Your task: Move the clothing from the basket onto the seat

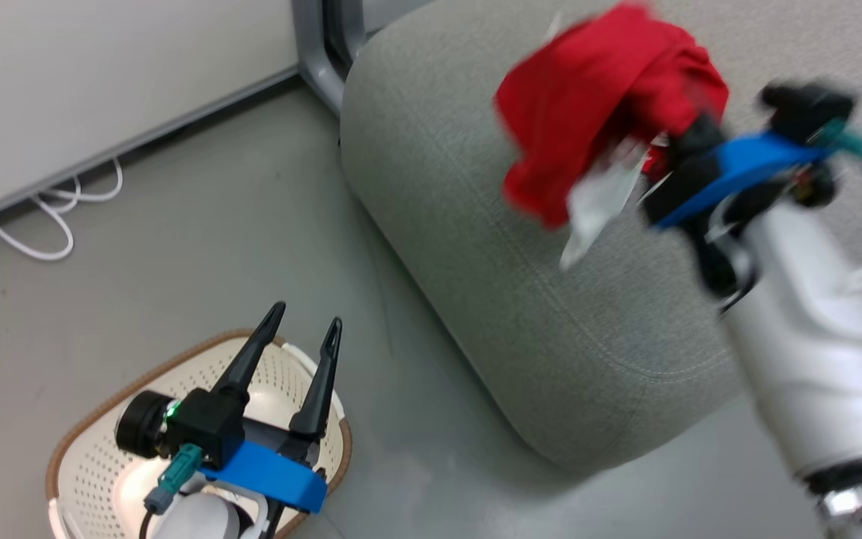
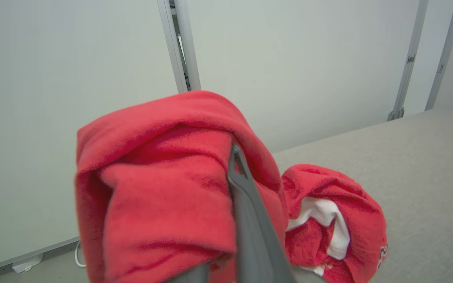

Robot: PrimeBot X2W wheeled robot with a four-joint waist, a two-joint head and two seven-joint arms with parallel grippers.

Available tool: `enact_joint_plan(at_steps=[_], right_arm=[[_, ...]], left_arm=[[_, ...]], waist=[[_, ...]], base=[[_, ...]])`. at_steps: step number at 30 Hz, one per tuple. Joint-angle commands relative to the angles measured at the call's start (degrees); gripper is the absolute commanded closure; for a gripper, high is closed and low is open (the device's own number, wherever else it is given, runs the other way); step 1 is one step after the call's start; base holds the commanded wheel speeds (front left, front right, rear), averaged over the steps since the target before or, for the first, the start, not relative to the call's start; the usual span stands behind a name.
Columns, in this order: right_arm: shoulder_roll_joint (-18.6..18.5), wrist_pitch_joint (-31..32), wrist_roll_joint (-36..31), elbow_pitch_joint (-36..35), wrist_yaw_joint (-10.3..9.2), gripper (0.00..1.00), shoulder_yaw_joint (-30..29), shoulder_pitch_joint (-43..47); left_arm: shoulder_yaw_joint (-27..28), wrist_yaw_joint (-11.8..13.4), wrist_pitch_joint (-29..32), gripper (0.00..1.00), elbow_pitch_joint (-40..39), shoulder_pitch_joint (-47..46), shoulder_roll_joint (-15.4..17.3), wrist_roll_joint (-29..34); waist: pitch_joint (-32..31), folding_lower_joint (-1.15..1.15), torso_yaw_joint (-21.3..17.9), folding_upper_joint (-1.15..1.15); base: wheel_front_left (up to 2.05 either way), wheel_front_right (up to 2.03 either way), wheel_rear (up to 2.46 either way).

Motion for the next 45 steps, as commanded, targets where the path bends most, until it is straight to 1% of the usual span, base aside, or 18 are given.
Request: enact_joint_plan(at_steps=[1,3,8,12,14,18,23,30,31,32,33,34,45], right_arm=[[-1.5,0.6,-1.1,-0.6,0.01,1.00,-1.9,-2.7],[-3.7,2.0,-2.3,-1.4,0.01,1.00,-5.9,-6.2],[-10.6,5.0,-7.0,-3.6,0.01,1.00,-15.9,-12.7],[-14.1,6.8,-9.6,-4.4,0.01,1.00,-23.5,-14.5],[-15.2,6.8,-10.6,-4.1,0.01,1.00,-26.9,-14.7],[-16.1,6.4,-12.1,-2.2,0.01,1.00,-32.5,-14.1],[-14.7,5.0,-14.5,1.1,0.01,1.00,-37.3,-14.2],[-13.1,3.0,-16.8,3.9,0.01,1.00,-39.9,-15.8],[-13.0,2.7,-16.8,4.3,0.01,0.98,-40.4,-15.9],[-12.9,2.5,-17.2,4.5,0.01,0.64,-40.6,-15.8],[-12.9,2.4,-17.4,4.8,0.01,0.52,-40.7,-15.8],[-12.8,2.3,-17.7,5.2,0.01,0.00,-40.9,-15.8],[-12.5,2.8,-19.7,6.3,0.01,0.00,-42.1,-16.1]], left_arm=[[-0.5,-0.1,-0.2,0.00,-0.6,-1.6,0.7,0.3],[-1.4,-0.1,-0.2,0.00,-1.4,-3.1,1.5,0.5],[-4.2,-0.1,-0.2,0.00,-3.3,-8.1,3.4,0.7],[-6.1,-0.1,-0.2,0.00,-4.4,-12.6,4.6,1.1],[-6.6,-0.1,-0.2,0.00,-5.0,-14.8,5.2,1.4],[-8.0,-0.1,-0.2,0.00,-7.0,-18.5,6.2,2.2],[-8.6,-0.1,-0.2,0.00,-8.4,-21.2,7.0,3.1],[-8.3,-0.1,-0.2,0.00,-8.3,-21.9,7.0,3.4],[-8.3,-0.1,-0.2,0.00,-8.2,-21.8,6.9,3.4],[-8.4,-0.1,-0.2,0.00,-8.1,-21.7,6.7,3.4],[-8.5,-0.1,-0.2,0.00,-8.0,-21.6,6.4,3.5],[-8.7,-0.1,-0.2,0.00,-7.9,-21.6,6.2,3.4],[-8.3,-0.1,-0.2,0.00,-7.5,-21.2,5.7,2.6]], waist=[[3.4,0.00,2.3,0.00],[5.8,0.00,3.6,0.00],[13.1,0.00,7.7,0.00],[19.3,0.00,11.0,0.00],[22.1,0.00,12.3,0.00],[27.2,0.00,14.5,0.00],[30.8,0.00,15.5,0.00],[32.2,0.00,15.5,0.00],[32.1,0.00,15.5,0.00],[31.9,0.00,15.5,0.00],[31.7,0.00,15.6,0.00],[31.5,0.00,15.6,0.00],[30.0,0.00,16.0,0.00]], base=[[0.00,0.00,0.00],[0.00,0.00,0.00],[0.00,0.00,0.00],[0.00,0.00,0.00],[0.00,0.00,0.00],[0.00,0.00,0.00],[0.00,0.00,0.00],[0.00,0.00,0.00],[0.00,0.00,0.00],[0.00,0.00,0.00],[0.00,0.00,0.00],[0.00,0.00,0.00],[0.00,0.00,0.00]])
